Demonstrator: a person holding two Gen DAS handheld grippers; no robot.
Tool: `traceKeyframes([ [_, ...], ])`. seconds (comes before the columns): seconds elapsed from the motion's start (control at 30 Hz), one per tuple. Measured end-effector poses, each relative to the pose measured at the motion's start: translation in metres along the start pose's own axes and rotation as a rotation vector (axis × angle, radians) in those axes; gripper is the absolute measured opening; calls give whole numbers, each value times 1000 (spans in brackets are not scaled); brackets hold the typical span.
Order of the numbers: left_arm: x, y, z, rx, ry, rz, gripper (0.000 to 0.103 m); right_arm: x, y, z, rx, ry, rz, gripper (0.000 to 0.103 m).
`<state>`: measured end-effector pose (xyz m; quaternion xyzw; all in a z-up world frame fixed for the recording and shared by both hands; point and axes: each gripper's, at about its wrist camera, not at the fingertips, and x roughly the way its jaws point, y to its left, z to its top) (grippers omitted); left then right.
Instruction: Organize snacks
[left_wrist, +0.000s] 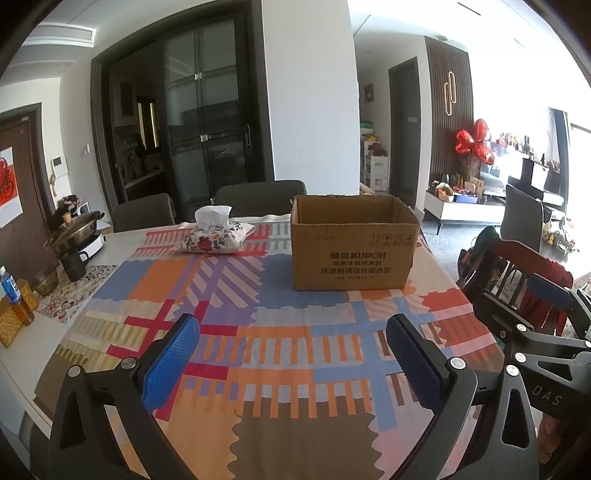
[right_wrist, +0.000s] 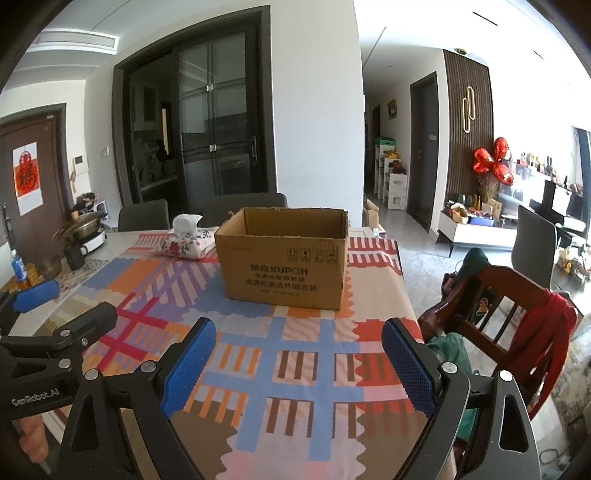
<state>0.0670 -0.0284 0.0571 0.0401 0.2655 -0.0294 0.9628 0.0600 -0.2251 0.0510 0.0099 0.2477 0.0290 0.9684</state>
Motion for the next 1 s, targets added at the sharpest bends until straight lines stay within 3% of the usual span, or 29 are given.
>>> traceKeyframes([
  [1.0, 1, 2, -5, -11, 11, 0, 103, 2, 1, -3, -2, 4, 3, 92],
])
